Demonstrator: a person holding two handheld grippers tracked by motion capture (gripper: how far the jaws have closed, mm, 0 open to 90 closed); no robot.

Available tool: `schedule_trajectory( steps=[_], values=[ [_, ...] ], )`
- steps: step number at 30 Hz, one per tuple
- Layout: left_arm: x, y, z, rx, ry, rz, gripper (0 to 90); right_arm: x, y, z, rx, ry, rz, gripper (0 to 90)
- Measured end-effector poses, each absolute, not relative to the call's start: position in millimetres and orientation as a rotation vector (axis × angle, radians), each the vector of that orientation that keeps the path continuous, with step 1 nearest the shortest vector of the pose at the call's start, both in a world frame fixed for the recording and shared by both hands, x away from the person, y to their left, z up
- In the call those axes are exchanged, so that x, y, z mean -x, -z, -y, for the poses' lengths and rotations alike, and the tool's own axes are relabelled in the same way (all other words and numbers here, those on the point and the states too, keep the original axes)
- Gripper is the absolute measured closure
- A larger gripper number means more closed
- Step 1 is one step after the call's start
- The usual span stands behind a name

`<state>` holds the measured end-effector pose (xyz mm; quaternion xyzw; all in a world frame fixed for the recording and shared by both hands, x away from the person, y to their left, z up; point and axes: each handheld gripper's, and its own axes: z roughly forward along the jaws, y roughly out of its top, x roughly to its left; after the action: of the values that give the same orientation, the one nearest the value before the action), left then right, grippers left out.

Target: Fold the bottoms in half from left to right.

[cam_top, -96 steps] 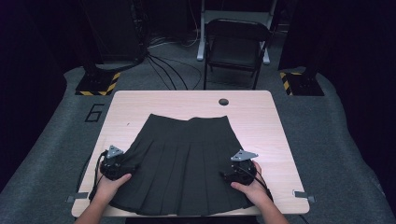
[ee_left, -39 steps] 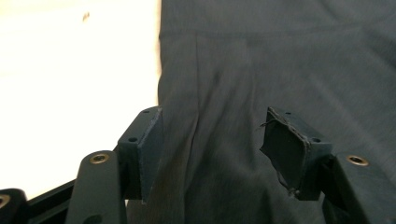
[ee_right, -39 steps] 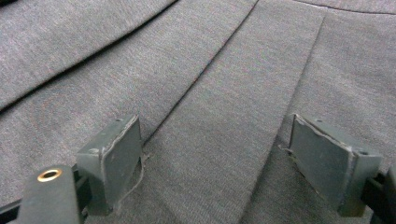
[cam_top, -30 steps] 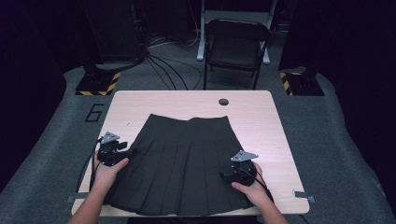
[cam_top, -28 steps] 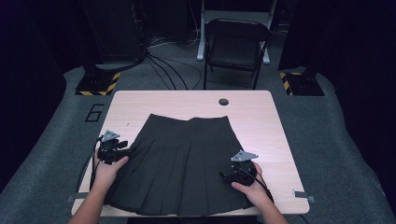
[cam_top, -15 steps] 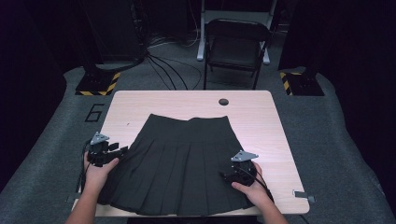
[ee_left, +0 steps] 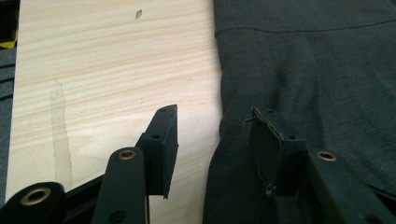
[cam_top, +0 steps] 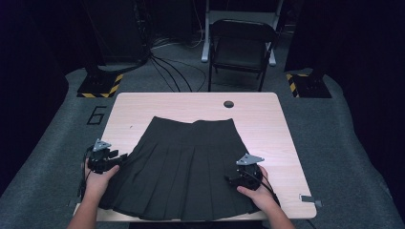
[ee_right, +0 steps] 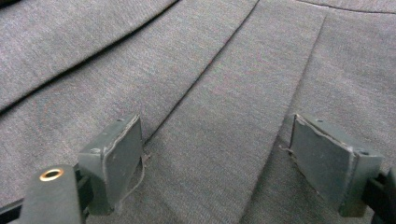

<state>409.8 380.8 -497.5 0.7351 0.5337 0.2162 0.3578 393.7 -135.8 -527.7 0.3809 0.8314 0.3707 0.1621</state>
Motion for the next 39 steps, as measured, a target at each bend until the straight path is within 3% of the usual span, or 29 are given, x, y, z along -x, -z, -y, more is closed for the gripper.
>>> schedule_trajectory(
  steps=[7,23,30,32,39],
  values=[
    [-411.5,508.5,-381.2,-1.927,-0.541,-1.394,45.8,-393.9,527.7,135.9,-1.086,-1.061,-2.376,16.8],
    [-410.0,520.8,-377.9,-1.919,-0.501,-1.382,48.6,-393.9,527.9,135.5,-1.092,-1.067,-2.370,16.8],
    [-409.2,522.0,-378.6,-1.918,-0.470,-1.346,56.7,-394.0,527.8,135.8,-1.086,-1.064,-2.374,16.8],
    [-408.9,521.5,-378.9,-1.920,-0.432,-1.335,65.4,-393.9,527.7,135.9,-1.086,-1.062,-2.376,16.8],
    [-408.5,522.3,-379.0,-1.907,-0.402,-1.320,79.1,-394.0,527.7,135.8,-1.087,-1.062,-2.376,16.8]
  ],
)
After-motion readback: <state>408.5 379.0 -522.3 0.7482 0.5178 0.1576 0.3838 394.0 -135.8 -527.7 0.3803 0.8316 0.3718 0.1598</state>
